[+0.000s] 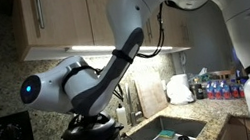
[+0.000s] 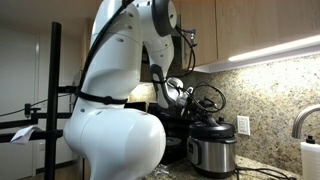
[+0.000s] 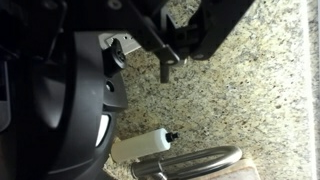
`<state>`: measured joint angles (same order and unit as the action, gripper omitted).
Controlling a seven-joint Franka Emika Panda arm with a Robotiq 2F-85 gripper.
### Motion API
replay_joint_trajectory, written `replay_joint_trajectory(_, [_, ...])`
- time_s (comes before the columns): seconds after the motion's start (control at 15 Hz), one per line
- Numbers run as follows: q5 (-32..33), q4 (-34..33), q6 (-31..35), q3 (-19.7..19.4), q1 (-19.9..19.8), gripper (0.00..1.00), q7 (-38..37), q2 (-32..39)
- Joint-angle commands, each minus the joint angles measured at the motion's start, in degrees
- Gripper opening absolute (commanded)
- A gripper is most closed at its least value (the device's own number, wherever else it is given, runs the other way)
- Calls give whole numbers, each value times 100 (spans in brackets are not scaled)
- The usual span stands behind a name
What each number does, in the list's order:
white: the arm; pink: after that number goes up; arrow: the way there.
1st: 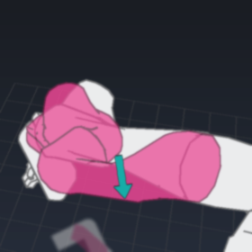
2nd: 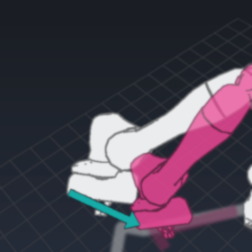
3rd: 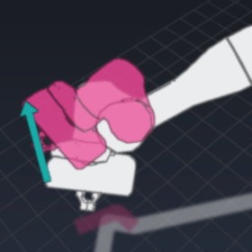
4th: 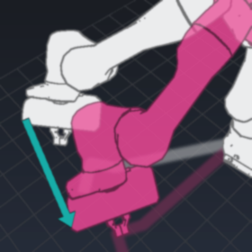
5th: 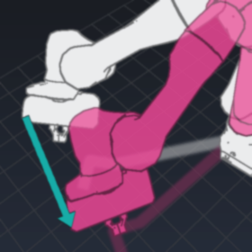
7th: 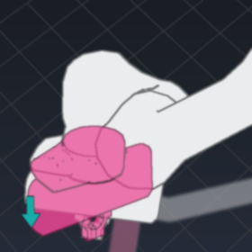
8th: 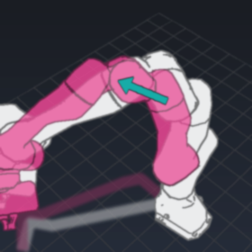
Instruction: Remove the lid from the top of the electric cooker
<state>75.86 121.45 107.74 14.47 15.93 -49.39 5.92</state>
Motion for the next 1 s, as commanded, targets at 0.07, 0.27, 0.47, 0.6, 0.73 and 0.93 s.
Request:
replay_joint_trajectory(0.07, [-304, -49, 469, -117, -184, 30, 436, 143])
replay_joint_trajectory(0.27, [-521, -52, 586, -128, -179, 10, 558, 142])
replay_joint_trajectory(0.47, [-614, -55, 588, -139, -160, 1, 522, 126])
replay_joint_trajectory(0.6, [-687, -52, 588, -139, -148, 0, 496, 82])
replay_joint_trajectory(0.73, [-690, -51, 504, -127, -124, 2, 455, 8])
replay_joint_trajectory(0.93, [-770, -54, 341, -96, -87, 2, 500, -138])
